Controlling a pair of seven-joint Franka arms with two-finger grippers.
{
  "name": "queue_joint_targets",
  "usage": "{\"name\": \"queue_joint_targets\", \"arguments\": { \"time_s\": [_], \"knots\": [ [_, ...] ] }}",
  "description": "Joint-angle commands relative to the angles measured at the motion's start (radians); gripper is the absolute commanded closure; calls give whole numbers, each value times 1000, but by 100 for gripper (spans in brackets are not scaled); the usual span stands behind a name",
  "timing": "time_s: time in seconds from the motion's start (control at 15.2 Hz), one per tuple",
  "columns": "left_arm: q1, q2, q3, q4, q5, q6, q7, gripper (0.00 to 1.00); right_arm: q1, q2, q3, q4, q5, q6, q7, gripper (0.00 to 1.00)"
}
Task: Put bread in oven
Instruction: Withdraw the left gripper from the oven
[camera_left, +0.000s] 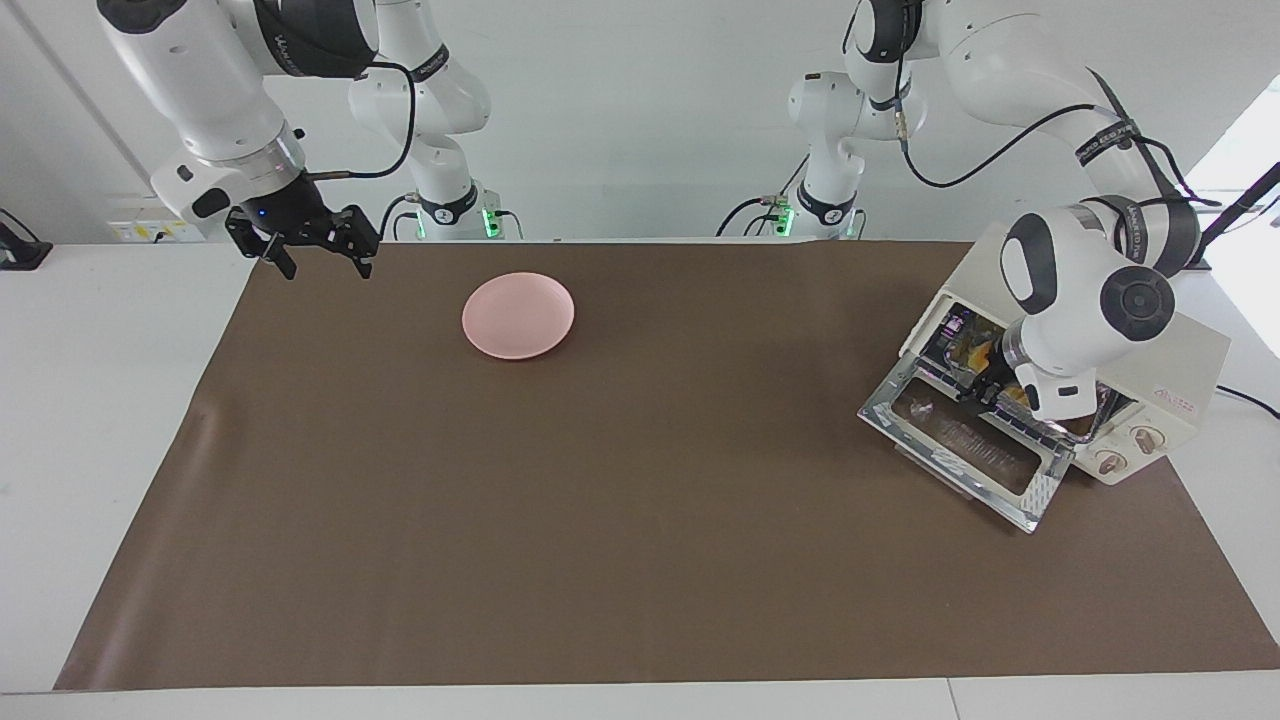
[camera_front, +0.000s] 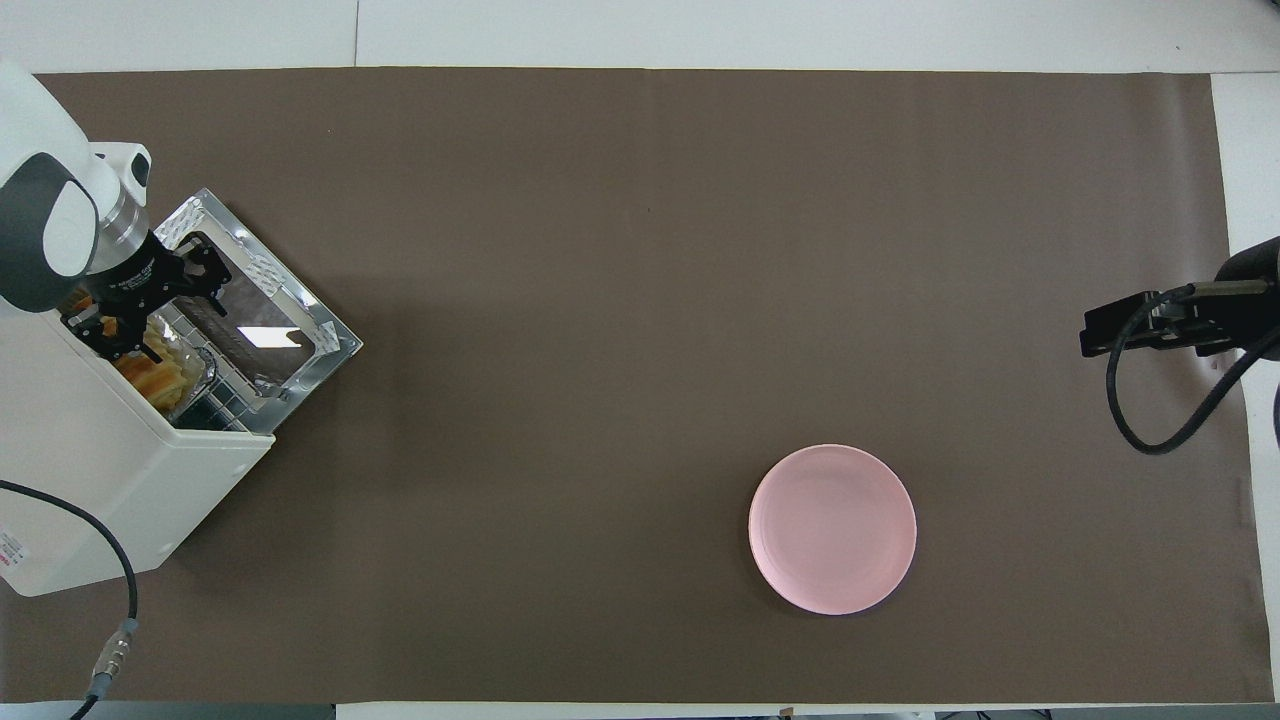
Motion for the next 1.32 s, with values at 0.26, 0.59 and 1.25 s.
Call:
{"name": "queue_joint_targets", "arguments": {
  "time_s": [0.26,0.59,1.25],
  "knots": [
    [-9,-57,-1,68,-3,6,323,0,-14,-3,11,0,-15,-13,11,0],
    [-16,-160,-2,52,-12,-132,701,0,-14,-3,11,0,-15,-13,11,0],
    [238,-364,-260,-83,-15,-183,720,0,-14,-3,11,0,-15,-13,11,0]
  ]
}}
